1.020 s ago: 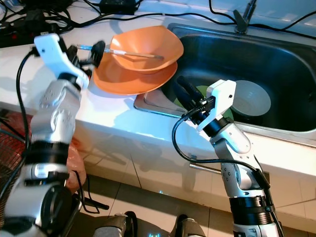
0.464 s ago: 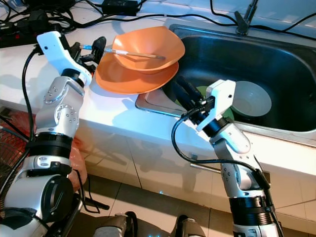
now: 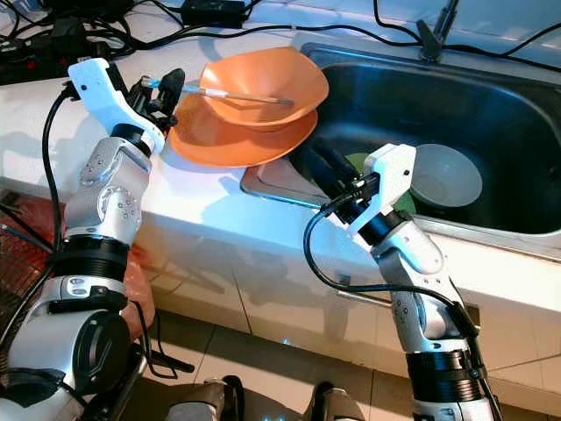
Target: Kitchen organization
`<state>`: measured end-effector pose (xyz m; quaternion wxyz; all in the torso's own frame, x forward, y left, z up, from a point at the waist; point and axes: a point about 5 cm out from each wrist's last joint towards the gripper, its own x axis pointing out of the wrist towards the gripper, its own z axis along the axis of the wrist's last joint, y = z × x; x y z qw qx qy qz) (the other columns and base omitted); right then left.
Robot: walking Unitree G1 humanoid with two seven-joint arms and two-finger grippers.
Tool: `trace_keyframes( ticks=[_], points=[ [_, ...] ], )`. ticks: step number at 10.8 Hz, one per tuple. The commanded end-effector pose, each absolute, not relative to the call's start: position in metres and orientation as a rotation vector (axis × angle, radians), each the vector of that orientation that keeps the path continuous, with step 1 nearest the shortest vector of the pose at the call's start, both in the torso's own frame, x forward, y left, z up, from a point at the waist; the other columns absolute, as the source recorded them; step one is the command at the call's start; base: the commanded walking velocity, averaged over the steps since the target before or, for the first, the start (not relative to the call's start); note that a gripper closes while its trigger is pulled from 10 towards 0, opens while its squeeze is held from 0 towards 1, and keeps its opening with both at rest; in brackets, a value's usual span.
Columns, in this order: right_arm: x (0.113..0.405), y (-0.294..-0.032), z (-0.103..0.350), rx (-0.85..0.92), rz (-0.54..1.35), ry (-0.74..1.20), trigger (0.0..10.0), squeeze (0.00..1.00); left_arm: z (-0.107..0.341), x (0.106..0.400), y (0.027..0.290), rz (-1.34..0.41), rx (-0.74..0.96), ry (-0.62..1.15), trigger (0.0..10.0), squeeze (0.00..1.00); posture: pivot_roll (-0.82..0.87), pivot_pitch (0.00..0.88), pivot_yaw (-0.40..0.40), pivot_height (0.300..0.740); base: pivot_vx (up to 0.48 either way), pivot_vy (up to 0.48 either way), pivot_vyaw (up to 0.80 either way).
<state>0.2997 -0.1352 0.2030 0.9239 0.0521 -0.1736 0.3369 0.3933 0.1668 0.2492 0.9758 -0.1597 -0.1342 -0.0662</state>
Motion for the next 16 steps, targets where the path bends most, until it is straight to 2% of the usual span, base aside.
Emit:
trace_keyframes(
  ticks=[1,11,16],
  points=[
    [0.296,-0.133,0.205,0.104,0.699,-0.363,10.0,0.0,0.256,0.395,0.163,-0.159,-0.344,-0.291,0.0,0.0,0.01,0.176,0.007,0.74,0.0,0.0,0.0],
    [0.298,-0.132,0.204,0.106,0.705,-0.358,10.0,0.0,0.272,0.385,0.159,-0.288,-0.515,-0.395,0.0,0.0,0.02,0.173,-0.005,0.74,0.0,0.0,0.0],
    [0.299,-0.132,0.204,0.104,0.697,-0.356,10.0,0.0,0.305,0.372,0.143,-0.419,-0.55,-0.506,0.0,0.0,0.02,0.171,-0.004,0.74,0.0,0.0,0.0]
  ],
)
